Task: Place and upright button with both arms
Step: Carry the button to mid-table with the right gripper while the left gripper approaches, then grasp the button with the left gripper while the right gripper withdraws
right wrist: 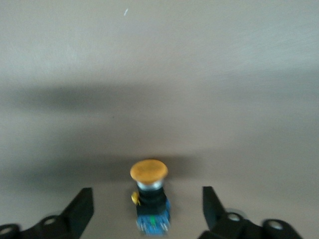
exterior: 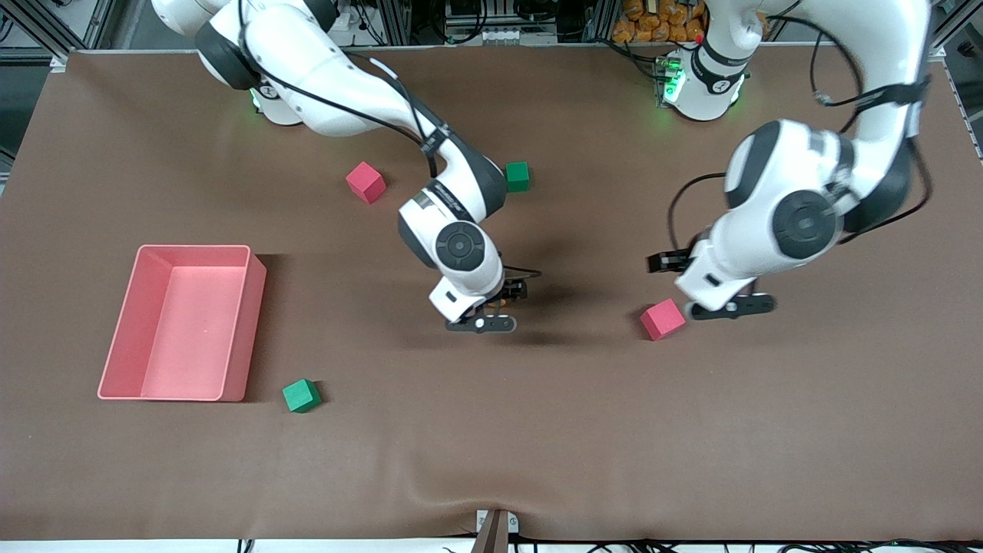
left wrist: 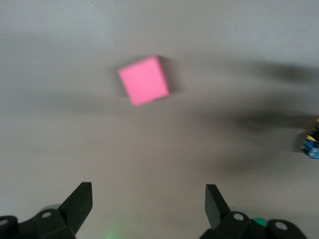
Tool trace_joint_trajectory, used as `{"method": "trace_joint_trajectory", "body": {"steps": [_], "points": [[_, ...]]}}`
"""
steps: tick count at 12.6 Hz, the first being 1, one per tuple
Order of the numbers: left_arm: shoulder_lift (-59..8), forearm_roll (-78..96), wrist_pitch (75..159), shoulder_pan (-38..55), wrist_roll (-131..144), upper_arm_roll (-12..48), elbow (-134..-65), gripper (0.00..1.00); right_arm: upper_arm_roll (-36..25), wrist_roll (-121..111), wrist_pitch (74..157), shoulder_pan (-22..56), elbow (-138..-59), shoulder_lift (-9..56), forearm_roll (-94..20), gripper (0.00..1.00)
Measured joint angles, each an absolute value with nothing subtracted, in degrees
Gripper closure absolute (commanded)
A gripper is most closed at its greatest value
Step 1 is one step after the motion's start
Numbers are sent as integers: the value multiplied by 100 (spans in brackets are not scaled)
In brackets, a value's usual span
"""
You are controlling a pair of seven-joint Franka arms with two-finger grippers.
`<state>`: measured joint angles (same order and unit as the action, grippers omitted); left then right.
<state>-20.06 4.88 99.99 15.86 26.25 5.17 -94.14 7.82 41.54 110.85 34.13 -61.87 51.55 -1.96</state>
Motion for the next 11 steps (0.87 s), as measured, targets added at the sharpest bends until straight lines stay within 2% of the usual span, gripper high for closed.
{"method": "trace_joint_trajectory", "body": {"steps": [3,7,11], "points": [[-2469,774,10021,1911,2963,516,-9151,0,812,4191,9353,2562,-5513,4480,-180,0],[-3383,960,10207,2445,3708,522,-8243,0,831,3561,8123,1258,-5423,3343,-170,0],[-4135,963,11241,3065,4167,526,-7782,0,741,2547,7177,126,-5425,2535,-146,0]]}}
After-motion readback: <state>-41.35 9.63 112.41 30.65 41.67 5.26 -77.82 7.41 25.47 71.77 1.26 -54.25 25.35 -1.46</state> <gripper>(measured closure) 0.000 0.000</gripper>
